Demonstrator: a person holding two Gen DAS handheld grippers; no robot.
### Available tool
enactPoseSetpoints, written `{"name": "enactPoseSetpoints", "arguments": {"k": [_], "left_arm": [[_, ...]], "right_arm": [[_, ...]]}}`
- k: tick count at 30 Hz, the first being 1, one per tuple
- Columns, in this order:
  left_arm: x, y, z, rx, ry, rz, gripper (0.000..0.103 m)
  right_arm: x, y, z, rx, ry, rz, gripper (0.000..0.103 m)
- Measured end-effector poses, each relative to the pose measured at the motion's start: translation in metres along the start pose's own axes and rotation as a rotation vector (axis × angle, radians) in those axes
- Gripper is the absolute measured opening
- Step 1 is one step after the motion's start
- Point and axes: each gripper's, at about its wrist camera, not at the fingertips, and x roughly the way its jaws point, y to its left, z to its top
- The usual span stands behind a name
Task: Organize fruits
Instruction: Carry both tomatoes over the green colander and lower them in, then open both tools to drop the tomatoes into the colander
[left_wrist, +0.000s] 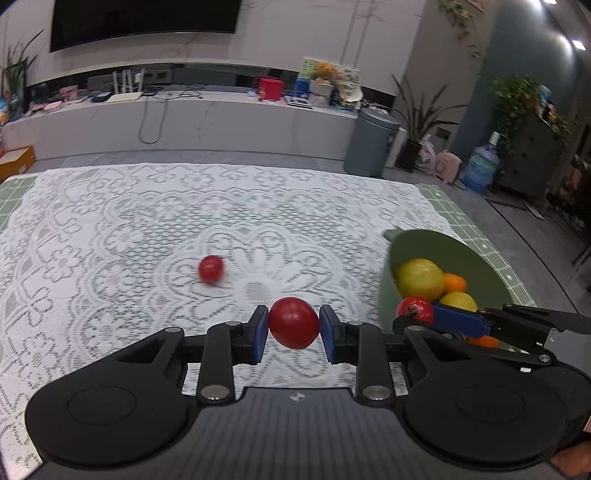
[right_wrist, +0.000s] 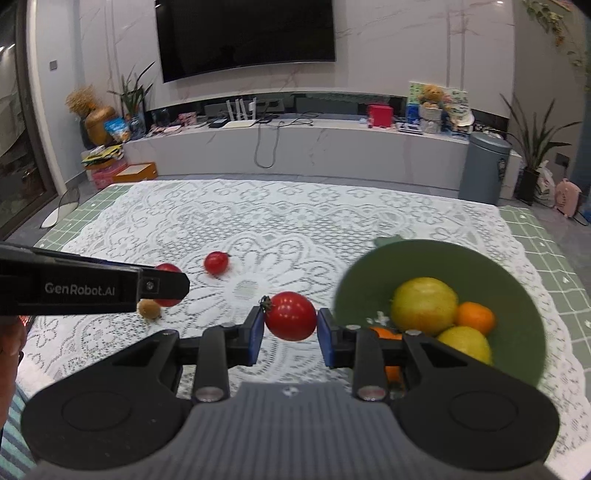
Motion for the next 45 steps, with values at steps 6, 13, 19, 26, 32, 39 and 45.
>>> {"name": "enactPoseSetpoints", "arguments": {"k": [6, 13, 19, 26, 32, 39, 45], "left_arm": [[0.003, -0.028, 0.001, 0.054, 0.004, -0.048, 0.033], [0.013, -0.063, 0.003, 0.128, 0.017, -0.108, 0.033], [0.026, -0.087, 0.006, 0.186, 0.036, -0.155, 0.033], [0.041, -0.108, 0.008, 0.230, 0.058, -0.187, 0.033], [0.060, -0.118, 0.005, 0.266, 0.097, -0.187, 0.033], [0.079, -0.120, 0.002, 0.283, 0.156, -0.178, 0.033], [0.087, -0.122, 0.004, 0.294, 0.164, -0.177, 0.033]], "right_arm": [[-0.017, -0.024, -0.005, 0.028, -0.024, -0.059, 0.028], [-0.033, -0.052, -0.009, 0.052, -0.050, -0.148, 0.028], [-0.040, -0.074, -0.011, 0.074, -0.051, -0.210, 0.028], [-0.036, -0.089, -0.011, 0.067, -0.038, -0.265, 0.028], [-0.025, -0.091, -0.018, 0.032, -0.001, -0.283, 0.028], [-0.011, -0.089, -0.021, -0.003, 0.030, -0.287, 0.028], [-0.003, -0.093, -0.022, -0.010, 0.041, -0.293, 0.028]]}}
